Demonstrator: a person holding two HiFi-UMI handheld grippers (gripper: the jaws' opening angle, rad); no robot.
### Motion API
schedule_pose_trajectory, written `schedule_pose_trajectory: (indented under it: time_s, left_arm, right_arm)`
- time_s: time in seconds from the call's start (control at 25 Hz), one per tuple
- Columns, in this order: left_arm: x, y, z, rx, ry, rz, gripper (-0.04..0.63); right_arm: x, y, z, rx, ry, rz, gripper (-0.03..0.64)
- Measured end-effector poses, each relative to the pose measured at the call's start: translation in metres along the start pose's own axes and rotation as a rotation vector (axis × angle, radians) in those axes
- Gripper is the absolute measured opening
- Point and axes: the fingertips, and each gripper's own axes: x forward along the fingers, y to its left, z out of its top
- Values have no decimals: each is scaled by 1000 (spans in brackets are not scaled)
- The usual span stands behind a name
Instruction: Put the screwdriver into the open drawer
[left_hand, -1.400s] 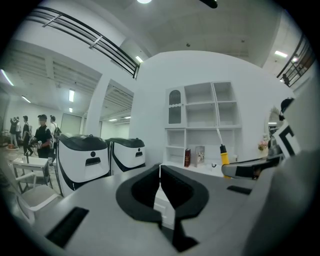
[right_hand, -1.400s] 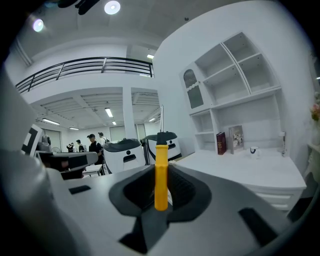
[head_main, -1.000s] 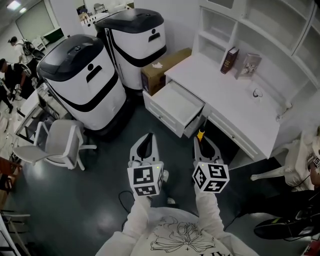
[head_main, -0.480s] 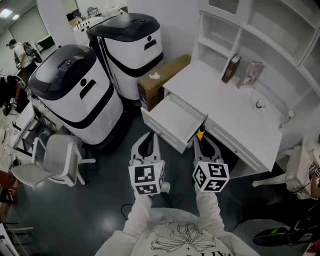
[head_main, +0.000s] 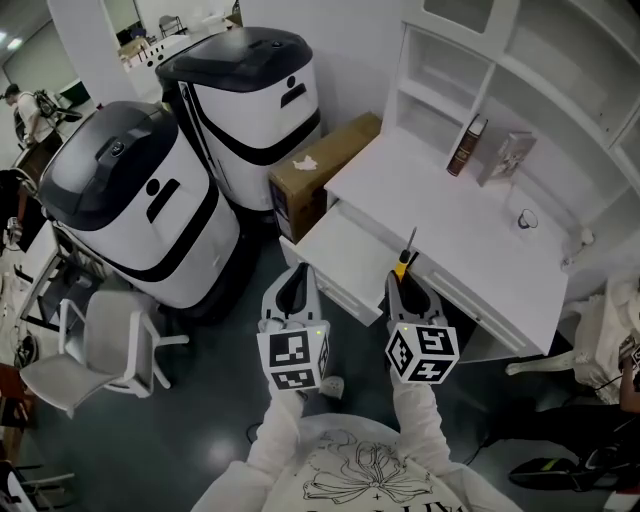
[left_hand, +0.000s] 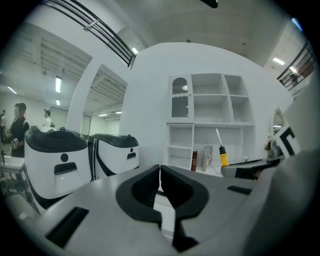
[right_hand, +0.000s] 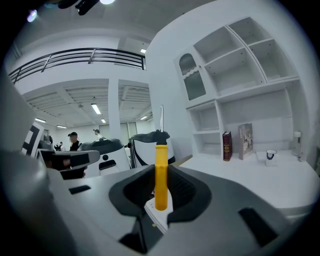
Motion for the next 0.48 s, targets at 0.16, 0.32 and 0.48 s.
schedule_pose_trajectory:
  time_s: [0.16,0.32,0.48]
  left_arm:
    - [18,7,-10,-16,29,-11,9]
    - [33,14,-19,-30,54,-13,9]
    - [52,19,-29,-36,84,-5,9]
  right_arm:
    - [17,-4,-7,5,31,-15,71]
    - [32,-6,-15,9,62,-17,71]
    - [52,-14,-24,16,97,-8,71]
